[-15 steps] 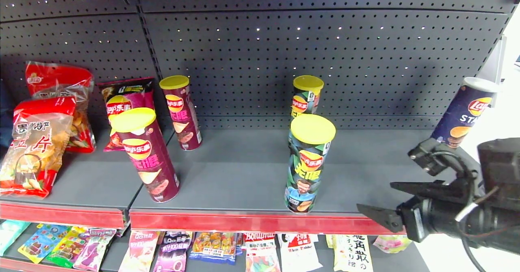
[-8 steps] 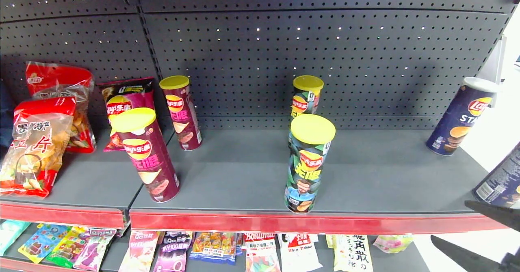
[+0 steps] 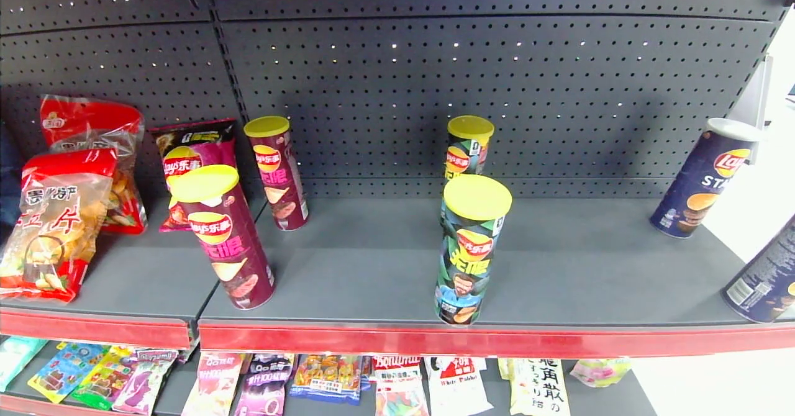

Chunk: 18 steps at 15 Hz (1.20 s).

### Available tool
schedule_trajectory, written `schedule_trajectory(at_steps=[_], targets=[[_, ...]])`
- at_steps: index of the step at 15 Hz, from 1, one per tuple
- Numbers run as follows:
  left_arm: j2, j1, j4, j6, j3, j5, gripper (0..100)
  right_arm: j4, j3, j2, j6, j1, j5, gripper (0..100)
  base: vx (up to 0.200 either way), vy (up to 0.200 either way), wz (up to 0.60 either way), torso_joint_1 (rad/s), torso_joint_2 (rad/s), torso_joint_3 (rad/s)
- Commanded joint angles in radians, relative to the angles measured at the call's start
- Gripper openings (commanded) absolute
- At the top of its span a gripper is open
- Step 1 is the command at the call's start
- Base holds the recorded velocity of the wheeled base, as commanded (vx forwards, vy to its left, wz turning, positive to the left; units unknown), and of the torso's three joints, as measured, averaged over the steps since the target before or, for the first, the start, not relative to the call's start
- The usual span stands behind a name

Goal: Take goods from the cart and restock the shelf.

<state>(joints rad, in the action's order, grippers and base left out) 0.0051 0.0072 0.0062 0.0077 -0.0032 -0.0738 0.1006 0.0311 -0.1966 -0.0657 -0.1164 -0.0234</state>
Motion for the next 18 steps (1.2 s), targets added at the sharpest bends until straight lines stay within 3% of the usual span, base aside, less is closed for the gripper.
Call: schedule_trajectory(at_steps=[1, 8, 10, 13, 15, 18], targets=[[-0.001, 0.0, 0.0, 0.0, 0.0, 0.0, 100, -0.056, -0.023, 0.094, 0.003, 0.004, 0.037, 100, 0.0, 0.0, 0.0, 0.0, 0.0, 0.0], [0.001, 0.0, 0.0, 0.0, 0.0, 0.0, 100, -0.095, -0.01, 0.103, 0.055, 0.04, 0.221, 100, 0.0, 0.0, 0.0, 0.0, 0.0, 0.0], [-0.001, 0.0, 0.0, 0.0, 0.0, 0.0, 100, -0.096, -0.008, 0.103, 0.055, 0.04, 0.192, 100, 0.0, 0.0, 0.0, 0.0, 0.0, 0.0], [-0.001, 0.0, 0.0, 0.0, 0.0, 0.0, 100, -0.098, -0.03, 0.103, 0.004, 0.038, -0.027, 100, 0.0, 0.0, 0.0, 0.0, 0.0, 0.0], [-0.001, 0.0, 0.0, 0.0, 0.0, 0.0, 100, -0.099, -0.031, 0.103, 0.009, 0.04, -0.056, 100, 0.0, 0.0, 0.0, 0.0, 0.0, 0.0], [-0.001, 0.0, 0.0, 0.0, 0.0, 0.0, 100, -0.102, -0.03, 0.112, 0.069, 0.073, 0.026, 100, 0.0, 0.0, 0.0, 0.0, 0.0, 0.0]])
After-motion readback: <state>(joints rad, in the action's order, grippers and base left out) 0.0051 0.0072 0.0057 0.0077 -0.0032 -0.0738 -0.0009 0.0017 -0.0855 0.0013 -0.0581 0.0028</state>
